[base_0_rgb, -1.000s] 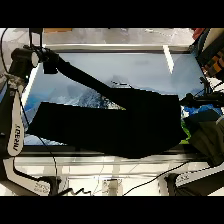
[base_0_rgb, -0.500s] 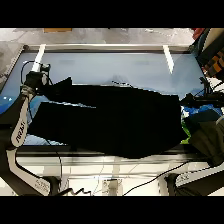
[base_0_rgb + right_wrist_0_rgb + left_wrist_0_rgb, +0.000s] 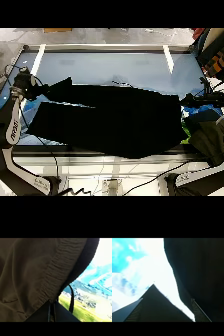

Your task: Fold the clothes and pants, and hang the long-sleeved shirts on hangers.

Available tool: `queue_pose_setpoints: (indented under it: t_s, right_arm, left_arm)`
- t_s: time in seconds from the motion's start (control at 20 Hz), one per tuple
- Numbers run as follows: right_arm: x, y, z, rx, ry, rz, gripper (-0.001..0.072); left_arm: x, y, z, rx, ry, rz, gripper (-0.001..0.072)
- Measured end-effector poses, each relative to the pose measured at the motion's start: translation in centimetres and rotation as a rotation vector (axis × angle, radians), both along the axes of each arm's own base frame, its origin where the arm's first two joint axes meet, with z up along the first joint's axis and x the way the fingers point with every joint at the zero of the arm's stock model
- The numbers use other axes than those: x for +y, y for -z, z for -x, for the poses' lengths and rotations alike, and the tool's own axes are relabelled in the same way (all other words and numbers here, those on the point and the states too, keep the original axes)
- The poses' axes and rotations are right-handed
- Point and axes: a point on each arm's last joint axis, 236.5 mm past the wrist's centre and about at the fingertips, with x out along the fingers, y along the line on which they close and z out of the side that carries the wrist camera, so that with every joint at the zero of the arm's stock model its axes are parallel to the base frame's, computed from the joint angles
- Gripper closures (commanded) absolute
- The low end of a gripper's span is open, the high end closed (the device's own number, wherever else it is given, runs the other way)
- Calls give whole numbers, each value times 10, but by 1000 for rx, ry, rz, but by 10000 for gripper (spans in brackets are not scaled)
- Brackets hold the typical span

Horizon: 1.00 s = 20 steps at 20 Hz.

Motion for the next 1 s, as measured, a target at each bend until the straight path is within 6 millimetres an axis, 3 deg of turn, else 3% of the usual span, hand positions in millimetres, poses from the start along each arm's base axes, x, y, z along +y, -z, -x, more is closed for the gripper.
queue_pose_setpoints:
  t_s: [0.2, 0.45, 0.6, 0.8, 0.9, 1.0]
  right_arm:
    - [-5, 1, -5, -17, 17, 17, 689]
    - [-9, 1, -10, -31, 33, 33, 688]
    - [-10, 1, -11, -35, 37, 36, 688]
    - [-10, 1, -11, -36, 39, 37, 688]
    - [-10, 1, -12, -37, 40, 38, 689]
    - [-11, 1, -12, -38, 40, 39, 688]
  left_arm:
    - [0, 10, -16, -105, -107, 197, 5]
    - [1, 30, -28, -145, -158, 285, 14]
    - [4, 37, -41, -196, -168, 290, 239]
    - [11, 37, -60, -286, -173, 276, 429]
    - [13, 39, -66, -314, -174, 270, 664]
    - [14, 44, -69, -321, -175, 268, 695]
